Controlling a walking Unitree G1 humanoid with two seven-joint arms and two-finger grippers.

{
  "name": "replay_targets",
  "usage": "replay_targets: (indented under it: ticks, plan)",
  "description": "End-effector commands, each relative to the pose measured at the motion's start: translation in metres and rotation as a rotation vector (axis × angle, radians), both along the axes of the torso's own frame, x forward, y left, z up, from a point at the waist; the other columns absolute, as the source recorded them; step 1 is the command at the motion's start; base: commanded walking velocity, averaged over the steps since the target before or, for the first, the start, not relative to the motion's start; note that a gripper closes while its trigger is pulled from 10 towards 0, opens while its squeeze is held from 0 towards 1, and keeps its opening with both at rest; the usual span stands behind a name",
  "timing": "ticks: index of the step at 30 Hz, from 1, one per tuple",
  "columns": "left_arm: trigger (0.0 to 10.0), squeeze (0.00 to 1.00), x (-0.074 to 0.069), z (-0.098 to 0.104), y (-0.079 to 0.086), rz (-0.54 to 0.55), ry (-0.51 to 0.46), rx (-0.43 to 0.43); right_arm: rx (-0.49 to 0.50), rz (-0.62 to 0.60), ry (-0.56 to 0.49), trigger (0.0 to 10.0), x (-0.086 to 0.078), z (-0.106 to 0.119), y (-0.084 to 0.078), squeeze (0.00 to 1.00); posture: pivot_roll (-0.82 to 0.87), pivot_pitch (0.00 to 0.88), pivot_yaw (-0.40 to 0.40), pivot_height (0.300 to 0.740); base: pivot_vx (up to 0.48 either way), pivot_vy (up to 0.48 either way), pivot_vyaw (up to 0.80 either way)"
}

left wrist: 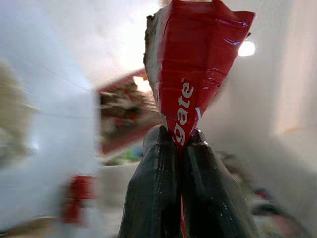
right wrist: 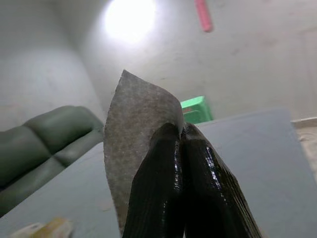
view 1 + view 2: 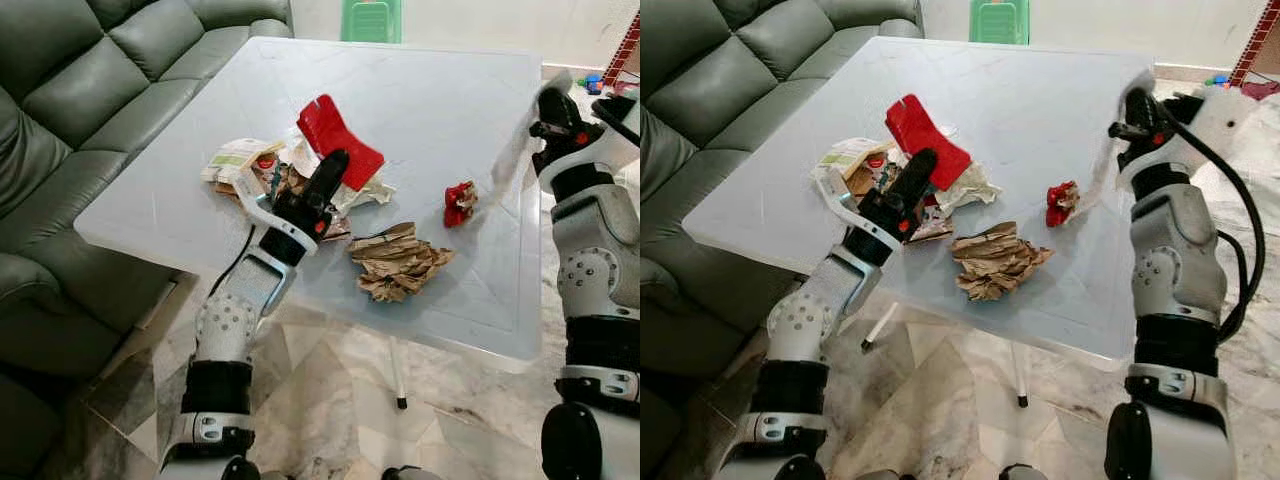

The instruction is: Picking trash to rubbish bin

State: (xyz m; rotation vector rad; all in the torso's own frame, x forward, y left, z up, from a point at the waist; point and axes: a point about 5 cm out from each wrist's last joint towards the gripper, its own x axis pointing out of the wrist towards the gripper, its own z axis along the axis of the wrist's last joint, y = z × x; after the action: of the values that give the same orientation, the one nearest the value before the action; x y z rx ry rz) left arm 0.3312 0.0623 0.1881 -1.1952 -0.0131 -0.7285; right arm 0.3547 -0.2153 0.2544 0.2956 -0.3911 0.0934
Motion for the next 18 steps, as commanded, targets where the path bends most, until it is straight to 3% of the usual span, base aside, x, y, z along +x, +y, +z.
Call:
replay_targets:
  ticks: [1,2,3,5,6,7,10,13,18]
  plan:
    - [0.0,0.00,-0.001,0.000,0.001,0.107,-0.040,0.189,-0.021,0.033,0.004,0.0,-0.003,-0.002,0.012,0.00,-0.10,0.093,0.081,0.740,0.000,0.000,0.00]
    - [3.3,0.00,-0.001,-0.004,0.008,0.208,-0.080,0.431,-0.028,0.054,0.010,0.0,-0.006,-0.006,0.021,0.00,-0.10,0.094,0.081,0.740,0.000,0.000,0.00]
    - [10.0,0.00,-0.001,-0.004,0.009,0.230,-0.091,0.483,-0.035,0.064,0.012,0.0,-0.007,-0.008,0.025,0.00,-0.09,0.093,0.081,0.740,0.000,0.000,0.00]
    - [10.0,0.00,-0.002,-0.003,0.014,0.289,-0.115,0.562,-0.051,0.078,0.013,0.0,-0.008,-0.009,0.031,0.00,-0.09,0.094,0.081,0.740,0.000,0.000,0.00]
    - [10.0,0.00,-0.004,-0.001,0.022,0.359,-0.147,0.676,-0.065,0.098,0.019,4.7,-0.011,-0.012,0.039,0.00,-0.08,0.093,0.081,0.740,0.000,0.000,0.00]
    - [10.0,0.00,-0.006,0.003,0.028,0.433,-0.184,0.783,-0.069,0.116,0.025,10.0,-0.013,-0.013,0.050,0.00,-0.07,0.093,0.079,0.740,0.000,0.000,0.00]
    - [10.0,0.00,-0.008,0.005,0.031,0.483,-0.200,0.824,-0.078,0.130,0.025,10.0,-0.017,-0.014,0.059,0.00,-0.06,0.092,0.077,0.740,0.000,0.000,0.00]
    - [10.0,0.00,-0.017,0.006,0.037,0.579,-0.221,0.884,-0.175,0.133,-0.004,10.0,-0.027,-0.011,0.078,0.00,-0.05,0.093,0.070,0.740,0.000,0.000,0.00]
    - [10.0,0.00,-0.026,0.000,0.041,0.615,-0.217,0.919,-0.193,0.128,-0.006,10.0,-0.038,-0.010,0.090,0.00,-0.05,0.096,0.065,0.740,0.000,0.000,0.00]
